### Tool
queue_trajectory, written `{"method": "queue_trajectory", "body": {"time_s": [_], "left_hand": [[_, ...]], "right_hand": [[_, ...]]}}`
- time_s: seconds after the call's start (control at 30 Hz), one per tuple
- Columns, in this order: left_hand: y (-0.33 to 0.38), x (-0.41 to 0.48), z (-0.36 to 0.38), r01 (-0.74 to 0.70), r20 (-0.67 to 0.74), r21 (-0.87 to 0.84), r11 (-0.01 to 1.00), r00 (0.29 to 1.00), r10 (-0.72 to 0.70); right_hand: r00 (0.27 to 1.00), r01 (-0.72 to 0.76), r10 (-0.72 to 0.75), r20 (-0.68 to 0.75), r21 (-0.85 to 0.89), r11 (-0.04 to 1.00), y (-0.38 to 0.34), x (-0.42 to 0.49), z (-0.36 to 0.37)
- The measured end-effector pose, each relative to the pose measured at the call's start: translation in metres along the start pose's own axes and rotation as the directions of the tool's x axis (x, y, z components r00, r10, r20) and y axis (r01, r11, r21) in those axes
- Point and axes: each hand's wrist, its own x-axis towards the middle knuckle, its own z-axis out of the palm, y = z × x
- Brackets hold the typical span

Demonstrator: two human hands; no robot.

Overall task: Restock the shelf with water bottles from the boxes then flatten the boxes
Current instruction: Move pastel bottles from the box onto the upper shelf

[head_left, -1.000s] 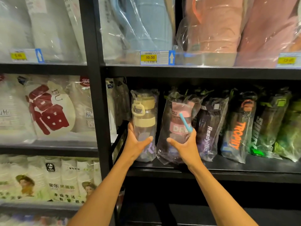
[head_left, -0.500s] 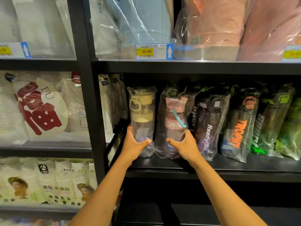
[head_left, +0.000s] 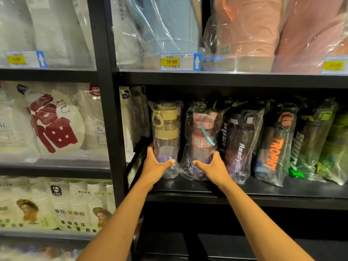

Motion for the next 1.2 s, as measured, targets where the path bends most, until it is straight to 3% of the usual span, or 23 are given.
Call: {"method": "queue_trajectory", "body": {"time_s": [0.33, 0.97, 1.1, 1.2], "left_hand": [[0.001, 0.001, -0.001, 0.034, 0.013, 0.035, 0.999, 0.999, -0.035], [0.005, 0.001, 0.001, 0.046, 0.084, 0.059, 0.997, 0.995, -0.051], [0.007, -0.008, -0.001, 0.003, 0.055, 0.114, 0.993, 0.998, -0.009], [0.01, -0.028, -0.007, -0.019, 0.019, 0.18, 0.983, 1.0, 0.015]], "right_hand": [[0.999, -0.007, 0.003, -0.048, -0.086, 0.996, 0.003, 0.004, 0.001], [0.998, -0.057, 0.057, 0.01, -0.007, 0.998, 0.003, 0.0, -0.003], [1.0, -0.021, 0.02, 0.023, 0.032, 0.999, 0.0, -0.008, -0.005], [1.0, -0.008, 0.007, -0.009, -0.041, 0.999, -0.002, -0.016, -0.007]]}}
